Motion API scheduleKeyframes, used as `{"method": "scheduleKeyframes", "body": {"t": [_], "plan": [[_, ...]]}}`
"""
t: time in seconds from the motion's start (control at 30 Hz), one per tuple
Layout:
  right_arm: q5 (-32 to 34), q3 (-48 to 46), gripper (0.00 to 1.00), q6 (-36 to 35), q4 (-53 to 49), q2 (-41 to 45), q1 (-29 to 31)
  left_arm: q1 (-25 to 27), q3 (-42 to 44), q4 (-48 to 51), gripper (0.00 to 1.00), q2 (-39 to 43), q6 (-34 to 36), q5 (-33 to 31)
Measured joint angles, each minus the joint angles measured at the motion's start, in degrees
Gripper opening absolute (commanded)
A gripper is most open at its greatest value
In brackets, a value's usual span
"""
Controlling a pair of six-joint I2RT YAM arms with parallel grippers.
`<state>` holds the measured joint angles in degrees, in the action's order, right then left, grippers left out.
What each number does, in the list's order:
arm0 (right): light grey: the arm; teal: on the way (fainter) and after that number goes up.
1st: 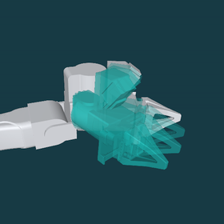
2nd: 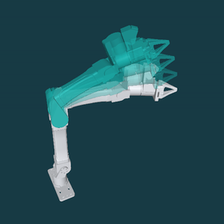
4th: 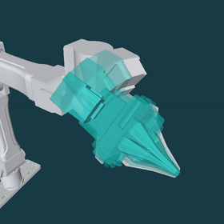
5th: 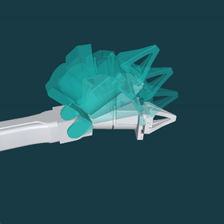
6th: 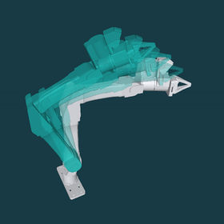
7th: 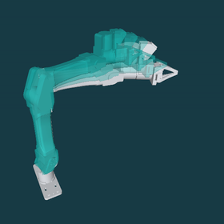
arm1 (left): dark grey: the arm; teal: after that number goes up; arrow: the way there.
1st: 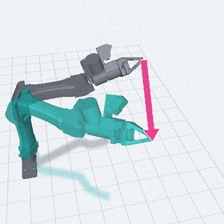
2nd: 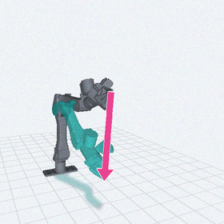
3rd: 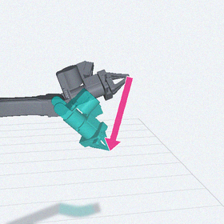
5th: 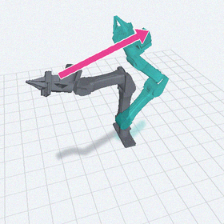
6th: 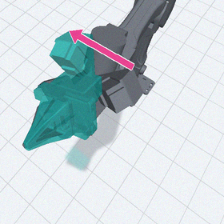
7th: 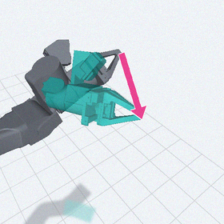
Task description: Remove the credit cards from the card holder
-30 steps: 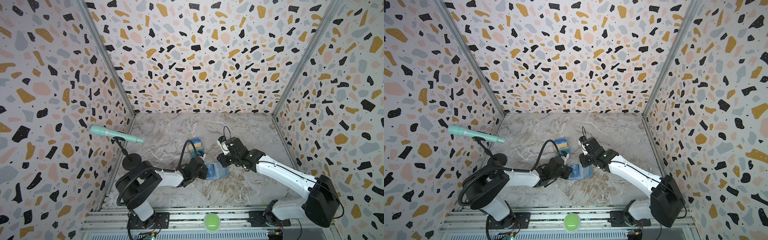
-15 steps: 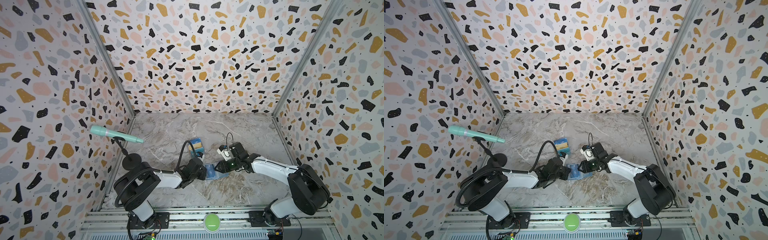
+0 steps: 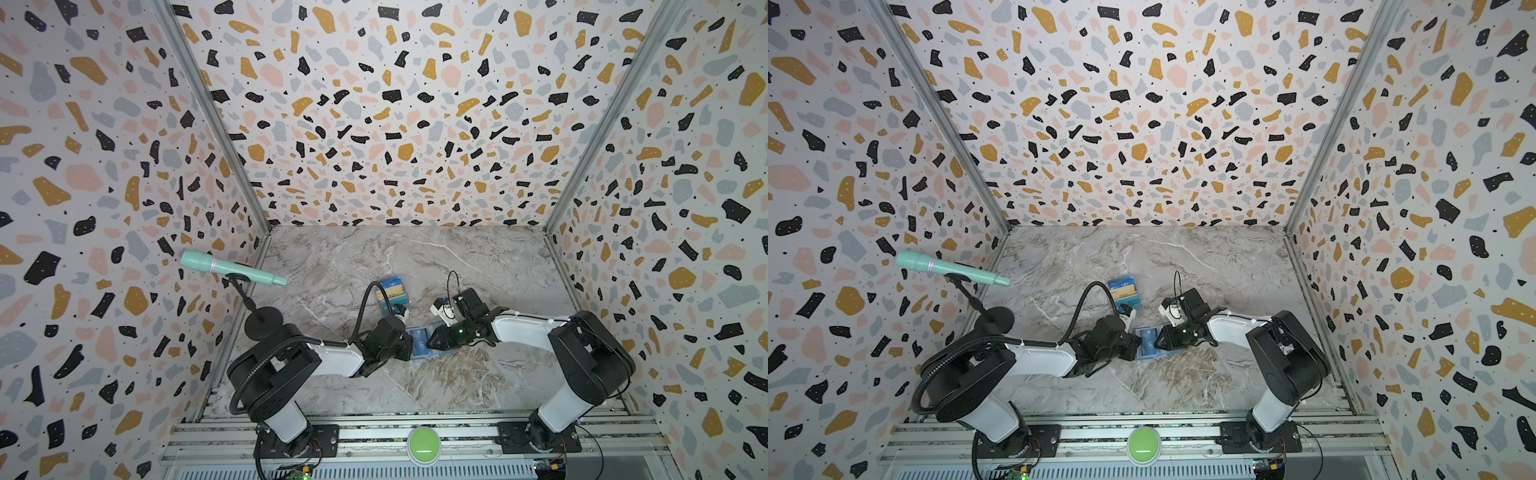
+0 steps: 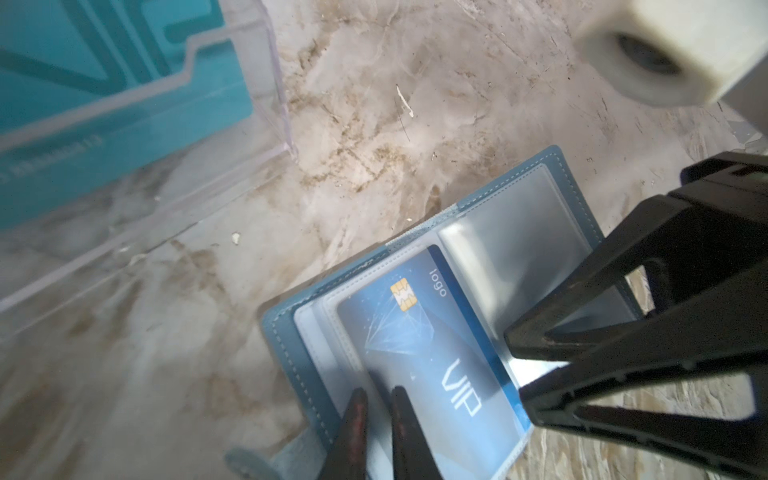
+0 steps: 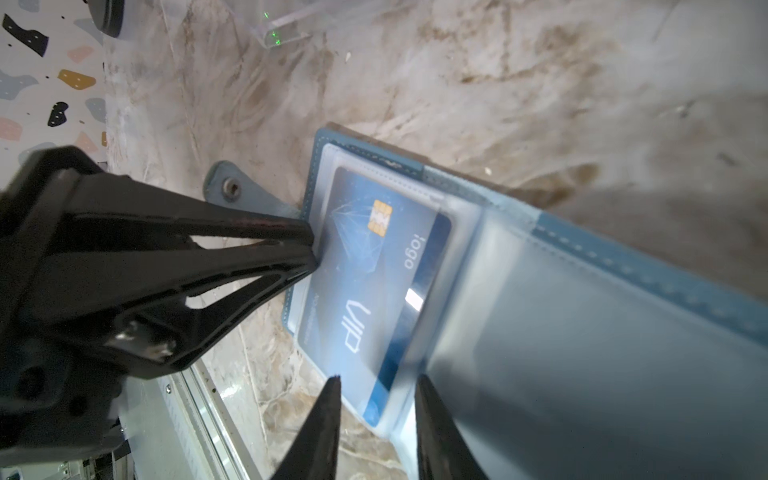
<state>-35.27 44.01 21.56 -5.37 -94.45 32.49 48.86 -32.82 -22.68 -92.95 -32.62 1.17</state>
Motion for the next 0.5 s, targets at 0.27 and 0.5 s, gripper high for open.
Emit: {"method": "scheduleKeyframes", "body": {"t": [0.27, 0.5], "plan": [[-4.2, 0.0, 0.33, 0.9, 3.1, -1.6, -1.7, 0.0, 0.0, 0.0, 0.14, 0.0, 0.0, 0.0], [-8.2, 0.0, 0.33, 1.5, 5.3, -3.0, -2.6, 0.0, 0.0, 0.0, 0.14, 0.0, 0.0, 0.2]]}}
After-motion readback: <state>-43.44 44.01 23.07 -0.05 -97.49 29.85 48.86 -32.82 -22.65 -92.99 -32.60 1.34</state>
